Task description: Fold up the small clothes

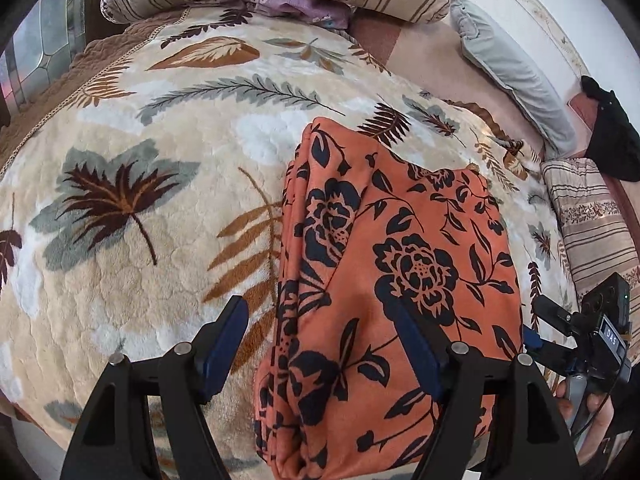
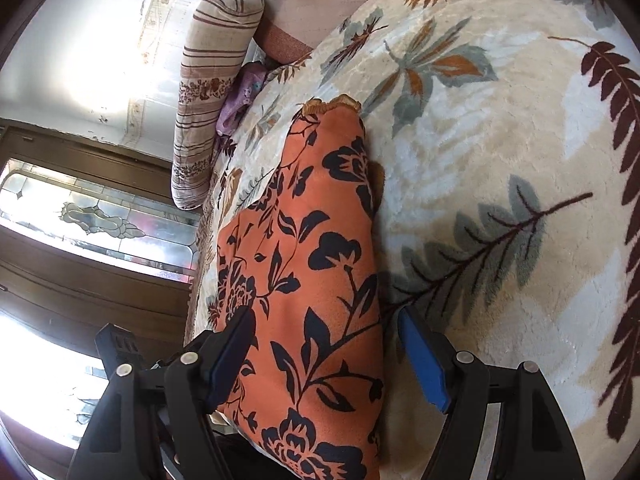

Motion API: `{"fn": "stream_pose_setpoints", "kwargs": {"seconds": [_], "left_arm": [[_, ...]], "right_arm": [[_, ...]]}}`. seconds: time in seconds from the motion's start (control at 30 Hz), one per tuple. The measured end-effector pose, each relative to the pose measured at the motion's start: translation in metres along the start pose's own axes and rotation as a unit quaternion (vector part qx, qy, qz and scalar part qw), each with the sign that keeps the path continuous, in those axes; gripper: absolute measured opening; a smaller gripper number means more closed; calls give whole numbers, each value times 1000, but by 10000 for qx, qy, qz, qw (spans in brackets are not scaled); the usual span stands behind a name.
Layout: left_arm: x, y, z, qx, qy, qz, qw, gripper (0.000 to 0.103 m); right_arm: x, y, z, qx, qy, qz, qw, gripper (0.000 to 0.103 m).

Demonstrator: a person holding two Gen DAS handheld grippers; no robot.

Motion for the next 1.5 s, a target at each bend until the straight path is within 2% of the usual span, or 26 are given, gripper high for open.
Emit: {"fn": "stream_pose_setpoints", "kwargs": {"seconds": [0.27,0.47,0.57,0.63,0.67,0.7,0.73,0.77,0.8,0.83,0.9,0.97,1.1,1.2,1.27,1.33,1.37,1.4,1.43,1.47,1.5], "left_arm": [[-6,-8,5,120,22,11,9999,75],[-10,-20,15,644,233,152,9975,75],[-9,-37,20,831,393,411,9949,75],[-9,-43,20,1006,385,422,9933,85],[-9,-44,18,1001,317,409,9936,85],[-9,-44,14,950,227,422,9943,84],[-8,-43,10,923,72,407,9949,65],[-5,-44,3,1024,-96,469,9936,55],[-5,-43,2,1005,-109,449,9939,52],[-5,-41,-1,1024,-130,413,9938,42],[-8,-34,-7,1151,-102,328,9928,32],[-12,-22,-20,1365,-129,128,9905,29],[-28,-4,-59,1596,-294,-324,9862,28],[-41,-15,-88,1744,-308,-294,9838,31],[-43,-32,-104,1581,-372,-179,9866,35],[-40,-57,-115,1088,-442,3,9931,57],[-35,-73,-117,757,-529,202,9955,61],[-30,-86,-118,477,-608,387,9963,62],[-24,-92,-119,418,-670,503,9956,62],[-19,-90,-117,433,-671,429,9959,62],[-17,-83,-116,396,-693,289,9964,63]], "right_arm": [[-9,-9,3,9,33,66,10000,77],[-13,-23,8,43,93,173,9998,77],[-16,-36,11,84,110,264,9996,78],[-17,-51,11,102,111,453,9989,78],[-16,-57,10,120,129,557,9983,78],[-16,-61,15,171,308,528,9980,71],[-16,-61,19,240,453,532,9973,61],[-15,-62,22,337,591,580,9960,47],[-16,-60,27,420,763,569,9946,41],[-16,-57,31,472,898,566,9932,39],[-17,-48,44,566,1229,505,9895,37],[-21,-34,60,625,1538,335,9856,36],[-46,13,78,528,1898,-139,9803,36],[-75,42,64,543,1778,-348,9819,36],[-92,48,41,555,1496,-348,9866,38],[-105,45,0,845,1019,-296,9908,48],[-107,42,-21,970,751,-282,9920,57],[-106,36,-49,1144,392,-147,9926,67],[-103,31,-66,1316,206,-49,9911,67],[-98,31,-78,1346,88,-57,9908,68],[-94,37,-82,1144,75,-265,9931,68]]}}
Point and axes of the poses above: each gripper's, at about its wrist camera, not at the fingertips, and y roughly against the way its jaws point, z to its left, x to its underside, the point moved 2 cm from there along -y, roughly the way its jaws point, and after that the axes turned 2 degrees about -y, right-handed, at the moved point
